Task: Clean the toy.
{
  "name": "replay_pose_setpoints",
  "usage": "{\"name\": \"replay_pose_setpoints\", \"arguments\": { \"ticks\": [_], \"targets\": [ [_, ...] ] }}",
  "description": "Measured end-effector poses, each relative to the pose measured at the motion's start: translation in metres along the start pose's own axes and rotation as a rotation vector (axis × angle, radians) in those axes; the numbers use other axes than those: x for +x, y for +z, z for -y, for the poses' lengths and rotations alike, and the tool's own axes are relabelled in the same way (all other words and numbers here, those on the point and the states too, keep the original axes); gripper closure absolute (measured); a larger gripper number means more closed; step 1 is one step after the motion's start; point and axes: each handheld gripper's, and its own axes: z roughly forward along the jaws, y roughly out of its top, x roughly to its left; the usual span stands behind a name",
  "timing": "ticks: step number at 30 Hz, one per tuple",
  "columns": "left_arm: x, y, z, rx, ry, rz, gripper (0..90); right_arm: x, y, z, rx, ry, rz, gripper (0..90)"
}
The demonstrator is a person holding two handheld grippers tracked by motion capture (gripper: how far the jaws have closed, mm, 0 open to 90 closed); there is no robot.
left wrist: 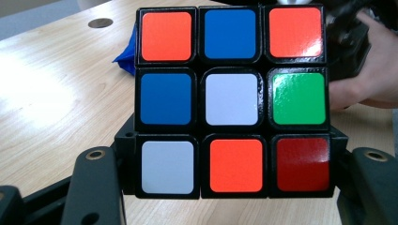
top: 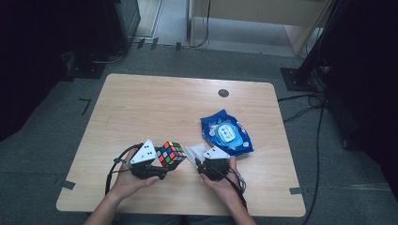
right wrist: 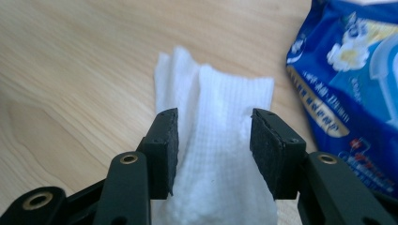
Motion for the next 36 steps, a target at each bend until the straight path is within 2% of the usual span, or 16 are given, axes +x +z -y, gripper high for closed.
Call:
{"name": "replay_pose_setpoints", "arguments": {
  "ticks": [3,5,7,10,13,15,17,19,21,24,27,32,36],
  "targets": [
    [0.001,-0.001,0.0,0.0,-0.001,0.001,33.9,-0.002,0.005,0.004,0.028,-0.001,-0.001,54.2],
    [0.0,-0.001,0.0,-0.003,-0.001,0.002,33.9,-0.003,0.006,0.005,0.026,0.017,-0.014,55.3],
    [0.0,-0.002,0.0,-0.002,0.002,0.002,33.9,-0.004,0.006,0.006,0.024,0.027,-0.021,63.8],
    [-0.001,-0.001,0.0,0.002,0.006,-0.003,33.9,-0.006,0.006,0.007,0.011,0.034,-0.023,84.6],
    [-0.001,0.0,0.0,0.002,0.009,-0.004,33.9,-0.008,0.003,0.006,0.007,0.06,-0.032,88.5],
    [-0.002,0.001,0.0,0.005,0.014,-0.008,33.9,-0.009,-0.006,0.002,-0.048,0.104,-0.057,88.7],
    [-0.003,0.003,0.001,0.01,0.021,-0.01,33.9,-0.009,-0.02,-0.007,-0.138,0.135,-0.102,88.7],
    [-0.004,0.005,0.002,0.017,0.027,-0.009,33.9,-0.005,-0.04,-0.018,-0.237,0.14,-0.132,88.7],
    [-0.006,0.008,0.003,0.029,0.039,-0.012,33.9,0.0,-0.055,-0.025,-0.309,0.14,-0.162,88.7],
    [-0.011,0.013,0.004,0.038,0.048,-0.005,33.9,0.009,-0.073,-0.034,-0.383,0.139,-0.2,88.7],
    [-0.016,0.017,0.004,0.047,0.061,0.003,33.9,0.019,-0.08,-0.04,-0.415,0.132,-0.271,88.7],
    [-0.021,0.02,0.004,0.043,0.069,0.01,33.9,0.031,-0.081,-0.042,-0.429,0.111,-0.307,88.7],
    [-0.023,0.021,0.003,0.036,0.067,0.021,33.9,0.035,-0.079,-0.041,-0.428,0.127,-0.33,88.7]
  ]
}}
